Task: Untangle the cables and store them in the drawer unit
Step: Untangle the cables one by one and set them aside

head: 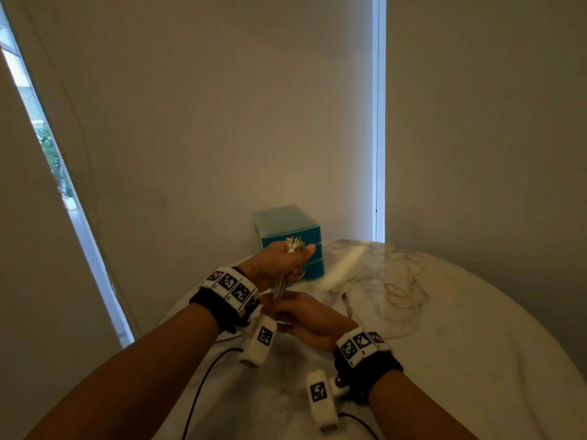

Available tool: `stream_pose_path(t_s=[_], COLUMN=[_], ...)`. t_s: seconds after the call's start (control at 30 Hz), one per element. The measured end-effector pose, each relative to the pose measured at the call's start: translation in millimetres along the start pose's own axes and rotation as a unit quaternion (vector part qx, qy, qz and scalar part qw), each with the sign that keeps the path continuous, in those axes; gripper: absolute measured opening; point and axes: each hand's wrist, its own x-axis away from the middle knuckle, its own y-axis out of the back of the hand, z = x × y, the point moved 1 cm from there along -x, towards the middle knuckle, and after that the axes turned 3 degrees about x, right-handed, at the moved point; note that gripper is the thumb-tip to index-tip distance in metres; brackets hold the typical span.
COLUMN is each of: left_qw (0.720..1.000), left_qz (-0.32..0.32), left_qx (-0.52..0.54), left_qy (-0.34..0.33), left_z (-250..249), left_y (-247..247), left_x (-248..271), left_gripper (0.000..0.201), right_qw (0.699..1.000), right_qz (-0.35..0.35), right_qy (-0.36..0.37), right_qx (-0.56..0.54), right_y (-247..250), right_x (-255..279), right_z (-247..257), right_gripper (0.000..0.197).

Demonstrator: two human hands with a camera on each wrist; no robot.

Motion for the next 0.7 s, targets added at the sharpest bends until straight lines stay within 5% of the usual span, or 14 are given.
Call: stream_pose_path(t_s=[0.13,0.23,0.5,0.7], left_qw=[0.998,0.991,0.997,0.997], left_qz=[-0.046,-0.095,-0.029,-0.077], left_qx=[0.034,0.086,0.072,0.016], left_qy=[-0.008,-0.04,-0.018,-0.019], left_z=[-8,-12,-14,-11], left_y=[0,-8,-40,-43], left_x=[-2,0,-2,1], left_gripper=[0.021,0.039,0.059,0.073], right_qw=[0.998,0.996,0.979,0.993], right_qz=[-0.069,-0.087,-0.118,-0.088], right_qy=[-0.007,-0.002,0.073,0.065], right_qx=[0.006,0.013,-0.148,-0.042], right_y=[-5,-4,-4,-3], right_x=[0,1,8,11], right_z=[1,2,9,9], right_gripper=[0.015,0.024,0.027,0.028])
